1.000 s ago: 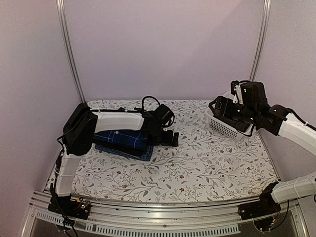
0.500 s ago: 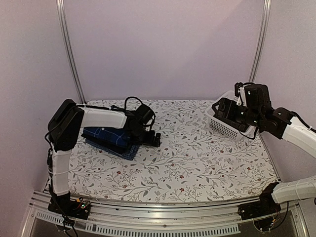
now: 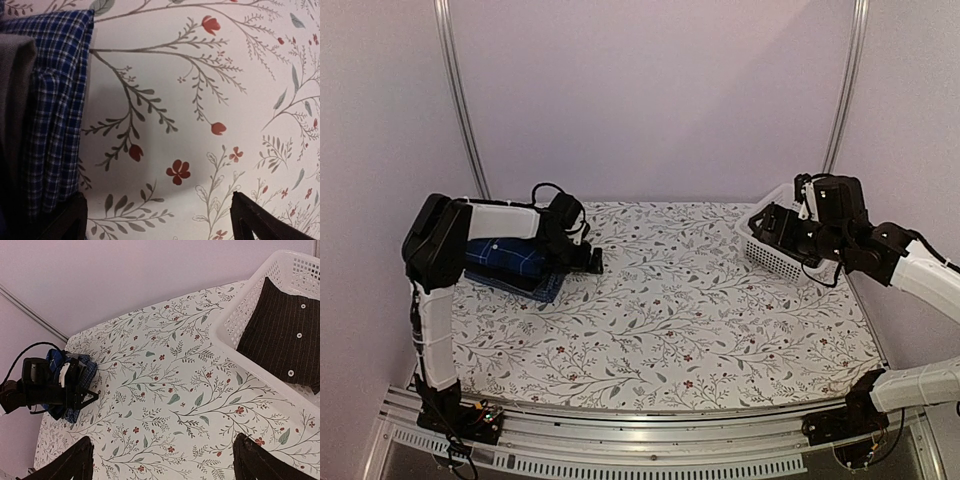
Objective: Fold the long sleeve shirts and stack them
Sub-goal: Move the square-folded shirt to the corner of the board.
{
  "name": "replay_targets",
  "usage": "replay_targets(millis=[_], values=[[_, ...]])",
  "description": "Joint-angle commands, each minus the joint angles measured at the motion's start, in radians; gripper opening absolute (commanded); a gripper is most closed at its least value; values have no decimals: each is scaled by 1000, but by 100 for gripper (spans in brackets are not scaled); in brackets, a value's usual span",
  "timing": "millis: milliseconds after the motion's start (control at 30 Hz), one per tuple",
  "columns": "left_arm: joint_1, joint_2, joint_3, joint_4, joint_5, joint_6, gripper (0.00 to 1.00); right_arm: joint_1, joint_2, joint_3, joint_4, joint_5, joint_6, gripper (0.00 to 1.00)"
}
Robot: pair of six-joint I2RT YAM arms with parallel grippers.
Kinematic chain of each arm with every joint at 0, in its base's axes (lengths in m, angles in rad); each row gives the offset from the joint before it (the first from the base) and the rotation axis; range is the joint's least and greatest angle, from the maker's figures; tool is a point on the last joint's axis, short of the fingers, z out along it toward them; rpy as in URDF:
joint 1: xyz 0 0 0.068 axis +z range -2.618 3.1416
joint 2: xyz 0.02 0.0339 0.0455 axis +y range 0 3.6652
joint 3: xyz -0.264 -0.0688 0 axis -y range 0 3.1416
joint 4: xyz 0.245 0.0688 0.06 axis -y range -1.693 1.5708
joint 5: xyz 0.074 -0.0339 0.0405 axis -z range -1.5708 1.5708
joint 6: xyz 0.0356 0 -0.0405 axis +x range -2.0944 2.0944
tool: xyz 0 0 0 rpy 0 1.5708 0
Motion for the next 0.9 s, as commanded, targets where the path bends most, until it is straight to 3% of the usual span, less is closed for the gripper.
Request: replay_targets(millis=[0,333,867], values=[[78,53,54,-20,7,43,100,-2,-27,-5,-1,-13,-1,96],[153,187,282,-97,19,80,100,-2,-36,-12,-35,-50,-1,99],[109,128,350,-94,123,76,100,-2,-45,-14,-55,-8,-14,99]])
